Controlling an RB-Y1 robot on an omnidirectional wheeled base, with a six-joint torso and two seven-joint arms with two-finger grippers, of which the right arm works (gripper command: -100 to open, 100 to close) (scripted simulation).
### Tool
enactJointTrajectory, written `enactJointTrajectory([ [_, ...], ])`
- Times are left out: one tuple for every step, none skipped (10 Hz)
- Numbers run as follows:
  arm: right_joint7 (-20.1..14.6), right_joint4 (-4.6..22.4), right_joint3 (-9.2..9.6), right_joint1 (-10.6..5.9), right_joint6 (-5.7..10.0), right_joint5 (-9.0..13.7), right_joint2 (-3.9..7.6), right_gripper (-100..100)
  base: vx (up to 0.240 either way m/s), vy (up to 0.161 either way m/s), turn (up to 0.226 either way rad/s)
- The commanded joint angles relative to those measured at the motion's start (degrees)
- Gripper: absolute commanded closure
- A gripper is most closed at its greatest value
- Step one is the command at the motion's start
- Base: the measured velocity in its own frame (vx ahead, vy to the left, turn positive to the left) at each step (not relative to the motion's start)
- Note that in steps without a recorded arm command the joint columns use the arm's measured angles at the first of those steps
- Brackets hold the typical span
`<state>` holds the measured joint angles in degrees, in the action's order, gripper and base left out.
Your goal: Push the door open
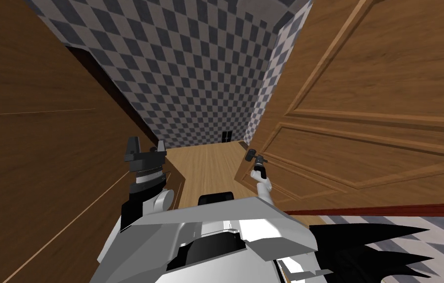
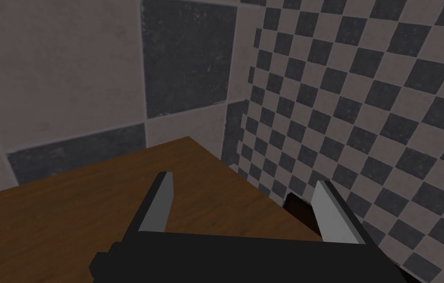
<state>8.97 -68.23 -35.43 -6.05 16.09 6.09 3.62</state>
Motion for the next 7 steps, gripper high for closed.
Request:
enactJointTrajectory([
  [0.17,-0.55,-1.79,-0.04,0.27,0.31,1.00,100,0.187,-0.002,-0.069],
  [0.24,-0.62,-2.18,-0.01,0.26,0.37,0.97,100,0.161,0.011,-0.058],
  [0.40,-0.76,-2.96,0.06,0.24,0.50,0.88,100,0.156,0.016,-0.063],
  [0.54,-0.89,-3.71,0.13,0.22,0.63,0.72,100,0.177,0.003,-0.034],
  [0.69,-1.03,-4.47,0.20,0.21,0.75,0.55,100,0.180,-0.004,-0.051],
  [0.76,-1.09,-4.82,0.23,0.20,0.81,0.42,100,0.161,0.006,-0.045],
  [0.76,-1.09,-4.82,0.23,0.20,0.81,0.42,100,0.102,-0.001,-0.019],
])
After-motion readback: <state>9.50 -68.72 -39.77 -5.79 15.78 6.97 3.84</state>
